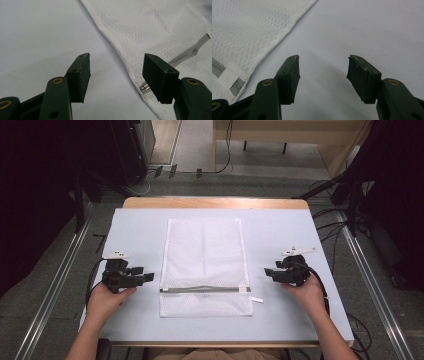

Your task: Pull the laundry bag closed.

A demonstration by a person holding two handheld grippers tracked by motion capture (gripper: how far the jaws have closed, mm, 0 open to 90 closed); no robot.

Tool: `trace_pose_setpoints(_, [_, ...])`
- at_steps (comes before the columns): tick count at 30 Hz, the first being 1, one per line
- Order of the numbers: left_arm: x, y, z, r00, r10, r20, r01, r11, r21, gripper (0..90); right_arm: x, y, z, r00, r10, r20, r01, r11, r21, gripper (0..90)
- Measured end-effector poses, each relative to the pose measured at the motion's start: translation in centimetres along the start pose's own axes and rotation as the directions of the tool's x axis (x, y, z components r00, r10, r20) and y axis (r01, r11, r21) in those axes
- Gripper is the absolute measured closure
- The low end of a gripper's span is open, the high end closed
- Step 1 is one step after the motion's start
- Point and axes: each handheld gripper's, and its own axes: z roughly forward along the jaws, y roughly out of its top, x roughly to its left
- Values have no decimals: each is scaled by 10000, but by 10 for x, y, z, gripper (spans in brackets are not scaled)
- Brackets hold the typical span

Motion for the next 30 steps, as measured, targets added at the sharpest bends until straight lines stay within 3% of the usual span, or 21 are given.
trace_pose_setpoints(14, [2,0,1,9991,-407,112,404,9988,265,418,2,2,-1,9999,148,-35,-147,9999,43,458])
trace_pose_setpoints(23, [1,0,0,9995,-314,59,313,9994,156,410,4,3,-2,9996,251,-128,-251,9997,-16,495])
trace_pose_setpoints(30, [1,-1,-1,9997,-237,20,237,9997,59,408,7,4,-2,10000,20,-88,-20,10000,59,498])
